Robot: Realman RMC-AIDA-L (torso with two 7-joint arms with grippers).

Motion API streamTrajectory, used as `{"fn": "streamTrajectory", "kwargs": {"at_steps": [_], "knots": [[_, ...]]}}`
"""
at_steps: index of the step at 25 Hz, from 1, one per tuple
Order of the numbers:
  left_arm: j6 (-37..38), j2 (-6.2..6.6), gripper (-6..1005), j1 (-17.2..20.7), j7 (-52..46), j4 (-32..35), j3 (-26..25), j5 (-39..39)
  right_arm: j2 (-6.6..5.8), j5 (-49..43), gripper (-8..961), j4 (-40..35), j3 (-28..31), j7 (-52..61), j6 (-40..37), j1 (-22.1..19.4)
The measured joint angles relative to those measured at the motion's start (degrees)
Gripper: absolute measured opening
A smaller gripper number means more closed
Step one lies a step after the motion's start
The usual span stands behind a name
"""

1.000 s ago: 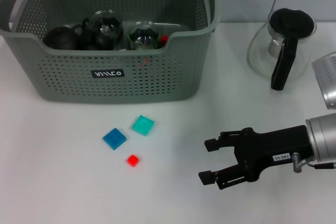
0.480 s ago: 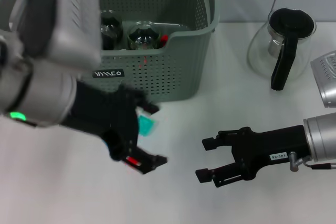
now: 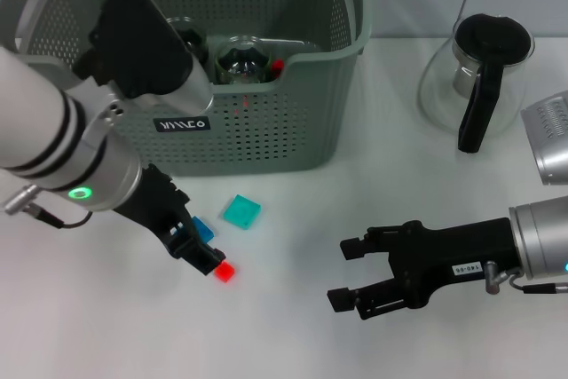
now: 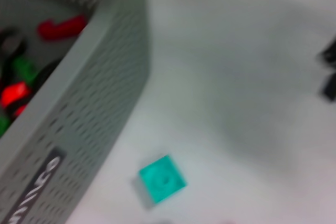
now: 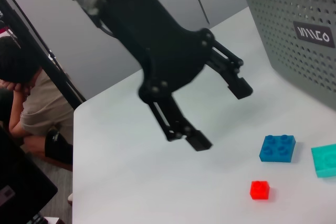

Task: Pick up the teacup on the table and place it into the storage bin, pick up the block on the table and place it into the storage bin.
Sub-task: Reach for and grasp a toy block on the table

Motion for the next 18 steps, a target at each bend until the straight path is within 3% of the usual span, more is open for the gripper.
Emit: {"fn": "streamTrajectory", "kwargs": {"at_steps": [9, 18], "knots": [[-9.79, 0.04, 948, -4.94, -7.91, -14.05, 1.92, 4.84, -0.06, -0.06, 941, 0.01, -0.47, -0.37, 0.06, 0.22], [-12.98, 0.01, 947, -7.28, -11.9, -19.89, 2.21, 5.49, -0.19, -1.08, 942, -0.23, -0.71, -1.14, 0.11, 0.72]]}}
